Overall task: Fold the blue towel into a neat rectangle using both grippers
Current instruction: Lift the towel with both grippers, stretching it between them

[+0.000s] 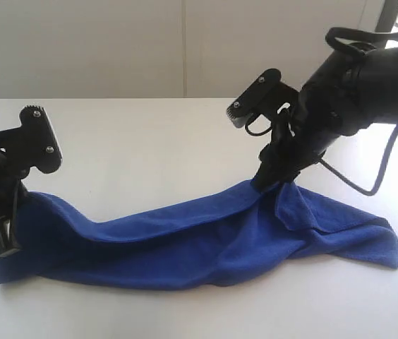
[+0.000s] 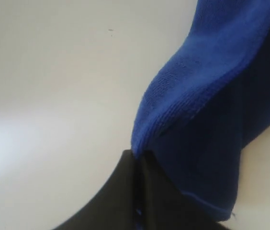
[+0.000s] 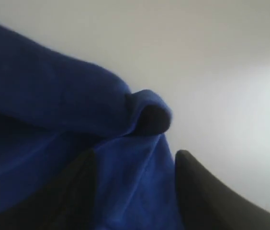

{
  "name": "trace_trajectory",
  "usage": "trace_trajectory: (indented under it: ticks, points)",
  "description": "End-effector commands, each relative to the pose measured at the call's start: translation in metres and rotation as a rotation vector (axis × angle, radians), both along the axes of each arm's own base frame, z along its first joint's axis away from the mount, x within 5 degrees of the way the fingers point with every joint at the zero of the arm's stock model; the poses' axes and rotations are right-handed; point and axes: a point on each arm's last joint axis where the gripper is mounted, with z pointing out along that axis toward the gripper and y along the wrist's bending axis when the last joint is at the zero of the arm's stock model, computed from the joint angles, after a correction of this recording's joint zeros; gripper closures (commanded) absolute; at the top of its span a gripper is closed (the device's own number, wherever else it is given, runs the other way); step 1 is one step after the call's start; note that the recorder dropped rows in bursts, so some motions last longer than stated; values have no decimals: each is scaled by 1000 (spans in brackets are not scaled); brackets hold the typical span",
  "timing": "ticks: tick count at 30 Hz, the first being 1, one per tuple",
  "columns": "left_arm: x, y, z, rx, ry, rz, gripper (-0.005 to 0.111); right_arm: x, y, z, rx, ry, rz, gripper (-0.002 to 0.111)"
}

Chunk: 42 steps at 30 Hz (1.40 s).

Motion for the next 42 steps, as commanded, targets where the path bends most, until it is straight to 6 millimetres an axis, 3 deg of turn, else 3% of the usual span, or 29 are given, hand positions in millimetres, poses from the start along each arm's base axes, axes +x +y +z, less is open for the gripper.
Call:
trace_trajectory:
  ticks: [1,5,30,38,42]
  points:
    - [6,-2,-5,-9,1,2,107,-9,-4,-35,-49,131,37,61]
    - [6,-2,-6,-8,8,4,107,-6,-4,-49,-63,158,27,61]
    - [5,-2,-6,-9,12,7,107,1,2,-91,-42,243,14,70]
    - [5,-2,-6,-9,12,7,107,2,2,-92,-48,232,16,100]
    - [5,-2,-6,-9,12,7,107,4,-1,-85,-72,189,3,104]
